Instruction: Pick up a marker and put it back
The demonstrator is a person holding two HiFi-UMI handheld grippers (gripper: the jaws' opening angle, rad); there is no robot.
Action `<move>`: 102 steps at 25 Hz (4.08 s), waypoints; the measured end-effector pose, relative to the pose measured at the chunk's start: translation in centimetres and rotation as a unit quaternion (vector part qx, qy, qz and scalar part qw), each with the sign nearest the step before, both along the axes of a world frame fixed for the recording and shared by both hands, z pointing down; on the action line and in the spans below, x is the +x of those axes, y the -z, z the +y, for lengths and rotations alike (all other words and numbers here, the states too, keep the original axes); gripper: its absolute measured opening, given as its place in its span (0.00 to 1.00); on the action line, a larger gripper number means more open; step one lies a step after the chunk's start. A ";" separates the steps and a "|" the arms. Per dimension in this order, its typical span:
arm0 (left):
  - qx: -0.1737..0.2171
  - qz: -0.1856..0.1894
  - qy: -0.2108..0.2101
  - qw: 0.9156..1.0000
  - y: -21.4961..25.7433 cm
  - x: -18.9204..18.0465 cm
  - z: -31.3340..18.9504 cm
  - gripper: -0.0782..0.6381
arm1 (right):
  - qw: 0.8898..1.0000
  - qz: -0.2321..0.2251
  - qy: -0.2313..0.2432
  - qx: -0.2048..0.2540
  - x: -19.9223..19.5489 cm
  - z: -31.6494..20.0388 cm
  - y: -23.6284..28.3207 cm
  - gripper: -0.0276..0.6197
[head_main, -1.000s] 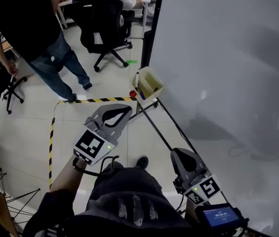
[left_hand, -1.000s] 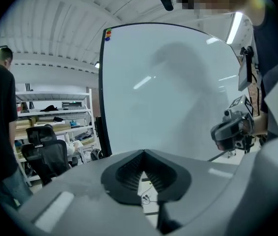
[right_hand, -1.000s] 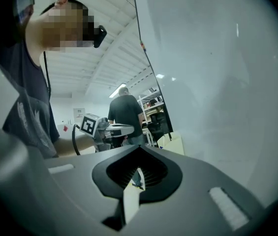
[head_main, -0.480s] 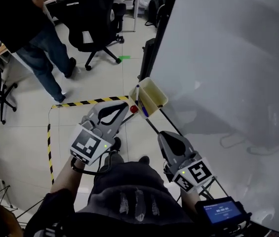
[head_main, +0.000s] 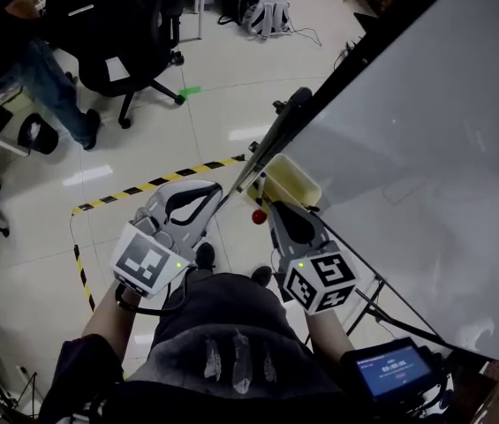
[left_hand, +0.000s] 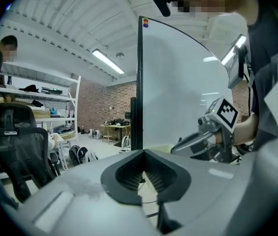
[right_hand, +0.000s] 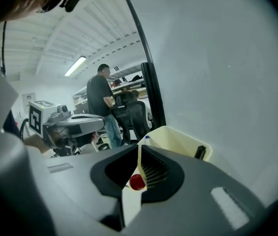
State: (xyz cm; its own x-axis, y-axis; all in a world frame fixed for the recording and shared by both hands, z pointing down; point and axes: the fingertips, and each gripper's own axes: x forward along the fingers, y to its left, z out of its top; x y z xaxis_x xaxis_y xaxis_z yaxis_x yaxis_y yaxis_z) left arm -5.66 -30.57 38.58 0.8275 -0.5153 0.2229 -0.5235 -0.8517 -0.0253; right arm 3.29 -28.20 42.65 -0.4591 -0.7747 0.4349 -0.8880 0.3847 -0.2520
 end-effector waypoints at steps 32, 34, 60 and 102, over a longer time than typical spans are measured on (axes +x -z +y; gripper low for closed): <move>-0.095 0.082 -0.008 0.992 -5.2 -4.1 -5.1 0.12 | 0.957 0.209 -0.022 -0.199 -0.4 -3.1 -3.6 0.12; -0.101 0.084 -0.005 0.991 -5.2 -4.5 -5.7 0.12 | 0.958 0.192 -0.037 -0.209 -0.5 -3.1 -4.0 0.13; -0.110 0.001 -0.088 0.990 -5.5 -0.2 -3.7 0.12 | 0.958 0.139 -0.148 -0.201 -0.4 -4.7 -4.8 0.10; -0.063 0.045 -0.095 0.992 -1.1 4.4 -0.6 0.12 | 0.989 0.085 -0.069 0.103 1.6 -0.9 8.5 0.10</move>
